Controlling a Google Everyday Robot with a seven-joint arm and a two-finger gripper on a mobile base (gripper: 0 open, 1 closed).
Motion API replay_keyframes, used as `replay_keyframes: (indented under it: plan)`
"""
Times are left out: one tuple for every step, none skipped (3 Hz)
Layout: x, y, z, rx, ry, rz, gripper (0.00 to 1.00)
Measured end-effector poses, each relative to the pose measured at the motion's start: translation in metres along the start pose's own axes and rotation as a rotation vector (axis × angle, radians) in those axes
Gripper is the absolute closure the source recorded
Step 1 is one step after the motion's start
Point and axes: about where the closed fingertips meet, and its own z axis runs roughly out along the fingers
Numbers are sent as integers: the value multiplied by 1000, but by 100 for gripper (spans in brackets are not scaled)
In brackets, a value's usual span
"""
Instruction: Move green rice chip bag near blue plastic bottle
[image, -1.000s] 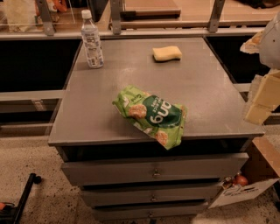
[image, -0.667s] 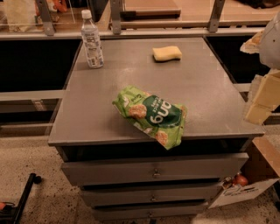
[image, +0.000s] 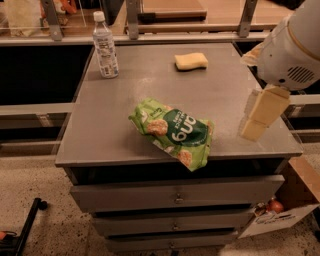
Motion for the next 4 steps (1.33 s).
replay_keyframes:
  plan:
    - [-24,0,30,-53,-69,-19,0]
    - [-36,4,68,-132,-136,16,0]
    - [-53,14,92,-169,-190,28,0]
    - [-65,21,118,-193,-234,54,0]
